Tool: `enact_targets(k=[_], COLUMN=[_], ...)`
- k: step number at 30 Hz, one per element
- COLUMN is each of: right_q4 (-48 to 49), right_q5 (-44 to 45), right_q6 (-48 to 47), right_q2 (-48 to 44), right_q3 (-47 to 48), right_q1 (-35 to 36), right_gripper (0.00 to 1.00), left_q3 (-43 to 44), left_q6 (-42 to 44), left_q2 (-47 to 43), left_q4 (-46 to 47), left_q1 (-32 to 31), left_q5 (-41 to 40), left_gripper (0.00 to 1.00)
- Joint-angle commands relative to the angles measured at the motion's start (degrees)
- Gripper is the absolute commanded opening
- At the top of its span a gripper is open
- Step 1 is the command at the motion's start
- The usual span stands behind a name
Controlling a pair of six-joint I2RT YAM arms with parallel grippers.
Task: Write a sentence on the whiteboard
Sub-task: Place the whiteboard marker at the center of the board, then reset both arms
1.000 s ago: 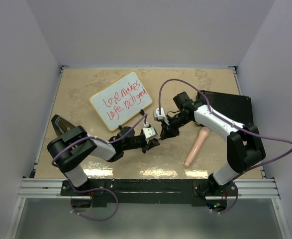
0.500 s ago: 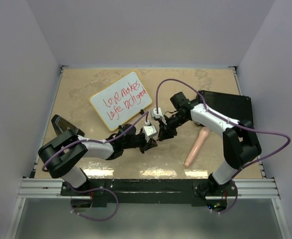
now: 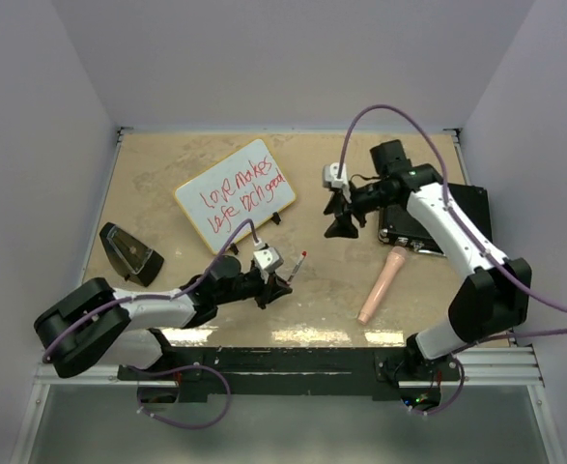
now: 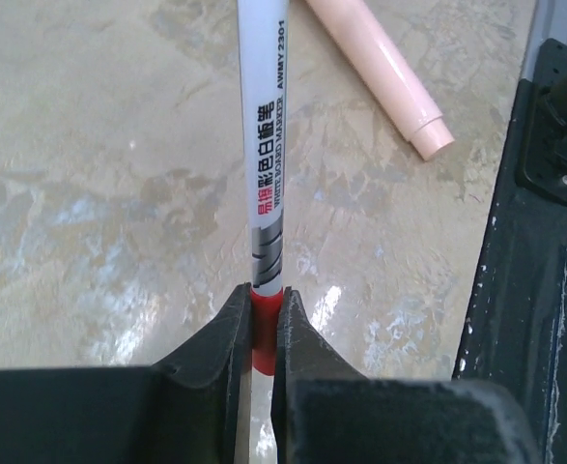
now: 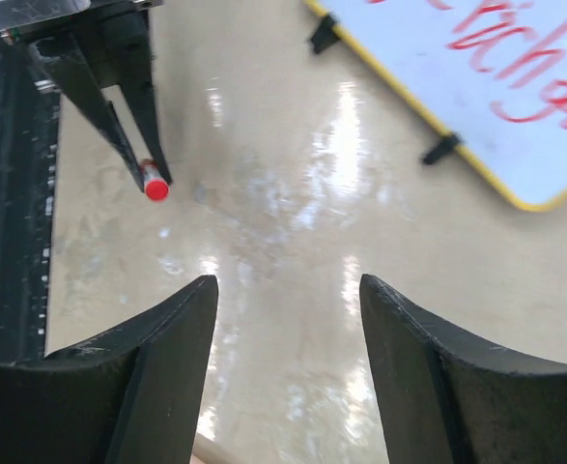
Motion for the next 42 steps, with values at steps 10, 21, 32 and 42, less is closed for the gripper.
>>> enact_targets(k=[10, 21, 32, 42], right_q4=[16.7, 17.0, 20.7, 36.7], right_q5=[2.7, 2.0, 10.2, 31.6], right_q6=[12.4, 12.9, 21.8, 47.6], right_q2=[-18.5, -24.4, -31.6, -39.9], right_q3=[-12.7, -15.6, -17.5, -15.0], right_q1=[-7.2, -12.3, -15.7, -16.4], right_gripper=[0.66, 0.67, 0.7, 0.99], left_q3=[28.5, 42.9, 33.5, 45.1], left_q6=[-7.7, -3.1, -6.5, -6.0], left_q2=[8.1, 23.7, -15.4, -21.1], left_q4=[-55.0, -63.0, -44.9, -57.5], left_q1=[0.3, 1.0, 12.1, 33.4], left_q5=[-20.0, -23.8, -8.6, 1.0], left_gripper=[0.02, 0.42, 0.99, 1.0])
